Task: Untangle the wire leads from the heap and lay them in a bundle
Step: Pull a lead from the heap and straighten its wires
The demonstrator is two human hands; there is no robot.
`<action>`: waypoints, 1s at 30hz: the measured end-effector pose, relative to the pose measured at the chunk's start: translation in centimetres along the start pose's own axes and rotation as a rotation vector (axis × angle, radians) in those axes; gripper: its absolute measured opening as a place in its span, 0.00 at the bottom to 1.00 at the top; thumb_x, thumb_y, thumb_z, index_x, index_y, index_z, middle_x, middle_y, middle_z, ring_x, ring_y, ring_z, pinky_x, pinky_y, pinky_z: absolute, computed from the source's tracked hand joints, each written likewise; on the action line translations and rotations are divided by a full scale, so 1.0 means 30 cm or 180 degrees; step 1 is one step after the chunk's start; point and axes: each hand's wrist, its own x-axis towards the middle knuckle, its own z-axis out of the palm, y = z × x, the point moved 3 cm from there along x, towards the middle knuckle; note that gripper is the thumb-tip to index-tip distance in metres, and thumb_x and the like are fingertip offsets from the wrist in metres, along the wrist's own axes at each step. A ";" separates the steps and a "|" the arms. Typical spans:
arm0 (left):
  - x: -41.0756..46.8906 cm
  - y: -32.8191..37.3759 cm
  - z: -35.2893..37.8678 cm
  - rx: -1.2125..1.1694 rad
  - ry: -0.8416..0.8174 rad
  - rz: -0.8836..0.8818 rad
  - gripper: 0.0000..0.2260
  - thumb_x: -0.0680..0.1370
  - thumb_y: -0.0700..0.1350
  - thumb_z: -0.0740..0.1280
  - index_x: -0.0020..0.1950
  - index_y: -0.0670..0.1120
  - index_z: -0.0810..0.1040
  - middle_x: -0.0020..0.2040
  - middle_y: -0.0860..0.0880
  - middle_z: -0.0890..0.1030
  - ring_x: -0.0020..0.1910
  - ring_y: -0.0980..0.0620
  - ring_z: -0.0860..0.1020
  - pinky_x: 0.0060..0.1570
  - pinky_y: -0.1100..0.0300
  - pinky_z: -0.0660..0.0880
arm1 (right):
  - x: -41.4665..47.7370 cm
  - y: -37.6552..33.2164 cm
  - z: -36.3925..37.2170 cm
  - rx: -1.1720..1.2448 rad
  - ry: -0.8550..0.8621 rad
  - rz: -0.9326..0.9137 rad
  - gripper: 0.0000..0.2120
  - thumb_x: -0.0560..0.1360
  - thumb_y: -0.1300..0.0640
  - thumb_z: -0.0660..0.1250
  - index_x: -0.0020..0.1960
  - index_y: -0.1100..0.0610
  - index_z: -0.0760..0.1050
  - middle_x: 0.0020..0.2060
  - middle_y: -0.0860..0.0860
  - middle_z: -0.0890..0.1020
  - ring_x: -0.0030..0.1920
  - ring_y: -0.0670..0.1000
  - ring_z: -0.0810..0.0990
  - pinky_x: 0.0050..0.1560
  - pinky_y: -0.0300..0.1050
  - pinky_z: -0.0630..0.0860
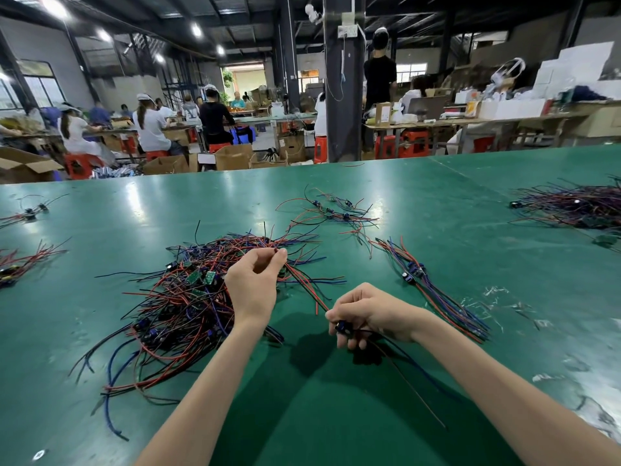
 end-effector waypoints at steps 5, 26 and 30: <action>-0.001 -0.023 0.015 -0.0584 -0.0087 -0.0605 0.03 0.75 0.43 0.71 0.42 0.45 0.83 0.30 0.56 0.79 0.26 0.63 0.71 0.29 0.71 0.69 | -0.002 0.000 0.005 0.0026 -0.0061 -0.0013 0.11 0.78 0.60 0.63 0.39 0.61 0.77 0.29 0.55 0.82 0.25 0.48 0.77 0.25 0.36 0.73; 0.004 -0.035 -0.002 -0.0184 0.0106 -0.0710 0.07 0.72 0.49 0.73 0.36 0.49 0.83 0.32 0.51 0.81 0.27 0.57 0.71 0.33 0.61 0.72 | 0.003 0.013 0.004 0.0023 -0.0103 0.0013 0.11 0.77 0.59 0.65 0.37 0.59 0.79 0.30 0.56 0.82 0.26 0.49 0.78 0.26 0.37 0.74; -0.017 0.003 -0.010 0.0471 0.0095 0.0201 0.05 0.74 0.47 0.72 0.41 0.46 0.82 0.35 0.54 0.81 0.34 0.57 0.78 0.40 0.60 0.75 | 0.004 0.012 0.005 0.0017 -0.0119 0.0018 0.11 0.77 0.58 0.65 0.37 0.60 0.78 0.30 0.55 0.82 0.26 0.48 0.78 0.26 0.36 0.74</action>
